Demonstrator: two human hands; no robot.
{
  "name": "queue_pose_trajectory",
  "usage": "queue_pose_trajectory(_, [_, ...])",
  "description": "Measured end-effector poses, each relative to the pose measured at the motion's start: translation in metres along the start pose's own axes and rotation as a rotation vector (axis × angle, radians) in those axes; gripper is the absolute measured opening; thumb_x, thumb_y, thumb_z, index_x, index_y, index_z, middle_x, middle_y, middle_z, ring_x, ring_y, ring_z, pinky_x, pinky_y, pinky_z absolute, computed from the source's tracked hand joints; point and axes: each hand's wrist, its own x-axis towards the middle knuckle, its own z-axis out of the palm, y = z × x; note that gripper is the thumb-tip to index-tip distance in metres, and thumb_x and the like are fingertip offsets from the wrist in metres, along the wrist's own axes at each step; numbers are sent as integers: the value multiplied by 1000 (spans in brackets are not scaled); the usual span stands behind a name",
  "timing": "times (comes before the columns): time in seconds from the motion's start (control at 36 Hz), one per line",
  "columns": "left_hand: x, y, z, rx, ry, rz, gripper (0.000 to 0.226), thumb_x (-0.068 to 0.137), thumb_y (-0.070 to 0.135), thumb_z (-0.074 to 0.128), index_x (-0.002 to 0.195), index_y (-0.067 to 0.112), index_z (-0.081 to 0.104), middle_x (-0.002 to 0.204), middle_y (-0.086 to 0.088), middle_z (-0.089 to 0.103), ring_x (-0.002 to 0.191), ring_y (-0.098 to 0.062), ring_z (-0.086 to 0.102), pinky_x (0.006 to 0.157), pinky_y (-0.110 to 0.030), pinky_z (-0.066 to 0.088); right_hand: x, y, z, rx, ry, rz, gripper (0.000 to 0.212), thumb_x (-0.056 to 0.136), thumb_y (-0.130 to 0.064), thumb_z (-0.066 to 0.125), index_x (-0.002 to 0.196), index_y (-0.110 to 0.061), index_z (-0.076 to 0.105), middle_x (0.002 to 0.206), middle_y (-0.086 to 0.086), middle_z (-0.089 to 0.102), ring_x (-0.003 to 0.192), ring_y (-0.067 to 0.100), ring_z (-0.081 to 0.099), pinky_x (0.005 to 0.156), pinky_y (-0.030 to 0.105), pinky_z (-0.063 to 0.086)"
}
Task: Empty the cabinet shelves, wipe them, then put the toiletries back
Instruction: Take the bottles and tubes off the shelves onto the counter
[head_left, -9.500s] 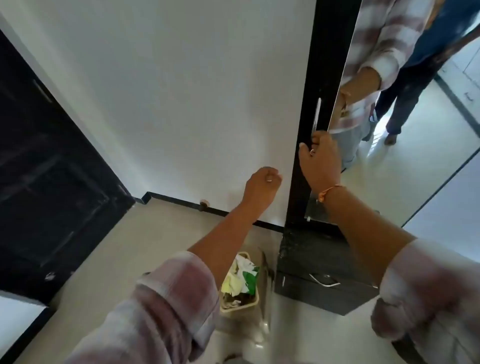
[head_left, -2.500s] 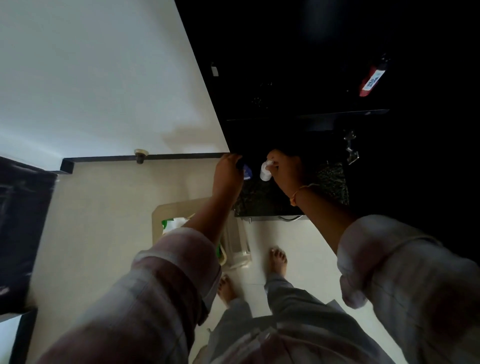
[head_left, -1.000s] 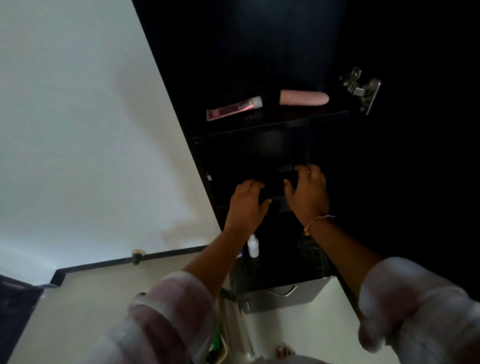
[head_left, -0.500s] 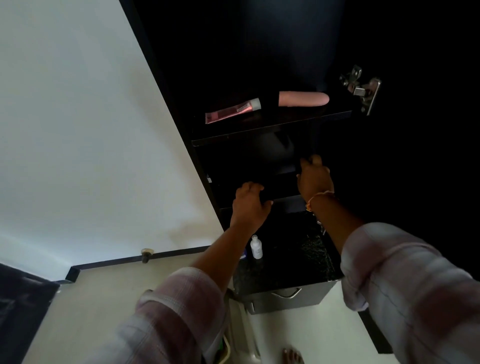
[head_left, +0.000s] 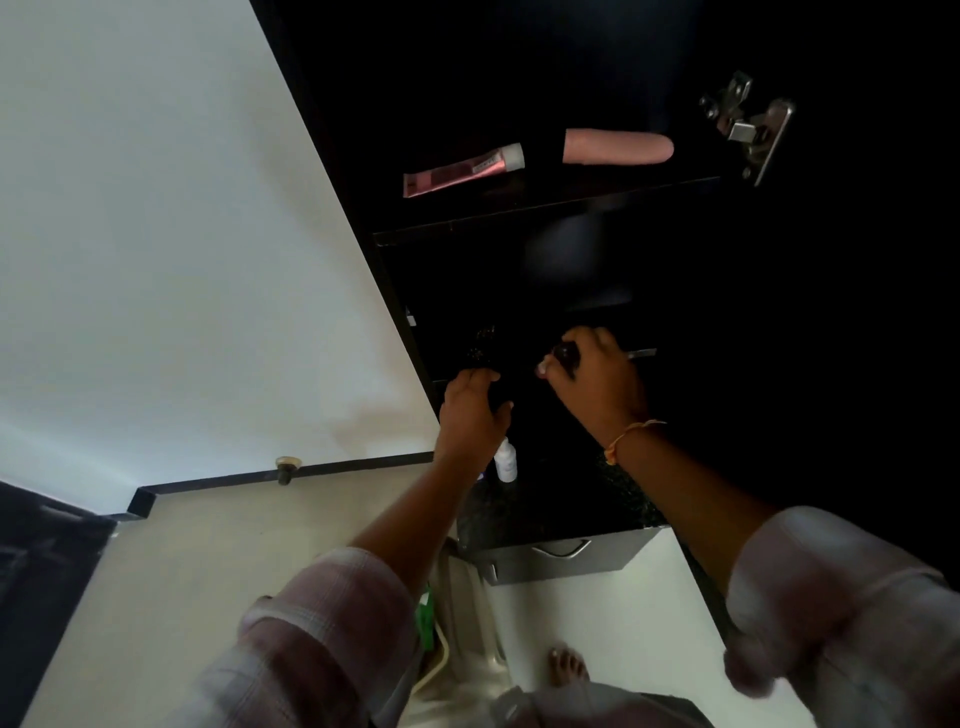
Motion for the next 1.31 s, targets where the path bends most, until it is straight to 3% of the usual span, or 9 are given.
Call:
queue_pose_trajectory(0.14, [-32, -32, 11, -63, -27, -105, 34, 88, 15, 63, 121, 18, 57, 120, -3, 54, 112, -23, 56, 93, -41, 52, -44, 4, 25, 54, -189, 34, 29, 80, -45, 67, 96, -22, 61, 102, 3, 61, 86, 24, 62, 67, 32, 51])
queue_pose_trajectory(0.25, [-59, -54, 17, -10, -109, -149, 36, 85, 10, 66, 120, 15, 59, 117, -6, 56, 109, -23, 55, 92, -31, 47, -70, 17, 55, 33, -311, 41, 29, 76, -38, 73, 89, -15, 62, 94, 8, 62, 82, 29, 61, 64, 32, 50])
queue_pose_trajectory(0.36, [-77, -70, 22, 42, -218, -167, 40, 83, 10, 69, 122, 8, 60, 121, -15, 57, 113, -34, 53, 94, -39, 46, -83, 27, 82, 15, -451, 69, 33, 73, -32, 76, 93, -10, 63, 98, 12, 62, 87, 32, 61, 71, 37, 52])
queue_pose_trajectory(0.5, [-90, -82, 32, 55, -297, -228, 44, 86, 15, 69, 127, 9, 57, 126, -14, 54, 119, -31, 49, 99, -39, 43, -93, 32, 117, -51, -548, 60, 34, 81, -32, 73, 105, -8, 64, 109, 14, 62, 99, 34, 60, 80, 36, 48])
queue_pose_trajectory(0.67, [-92, -88, 44, 73, -311, -248, 45, 87, 12, 66, 131, 4, 54, 127, -18, 56, 119, -33, 49, 98, -37, 40, -99, 40, 149, -115, -588, 55, 39, 87, -31, 68, 120, -11, 62, 120, 15, 61, 113, 36, 56, 94, 42, 46])
queue_pose_trajectory(1.31, [-83, -110, 65, 66, -347, -357, 46, 87, 20, 67, 130, 11, 53, 127, -11, 53, 117, -28, 50, 96, -35, 42, -99, 48, 182, -184, -647, 39, 40, 93, -26, 62, 128, -8, 56, 131, 17, 54, 122, 36, 52, 98, 41, 44])
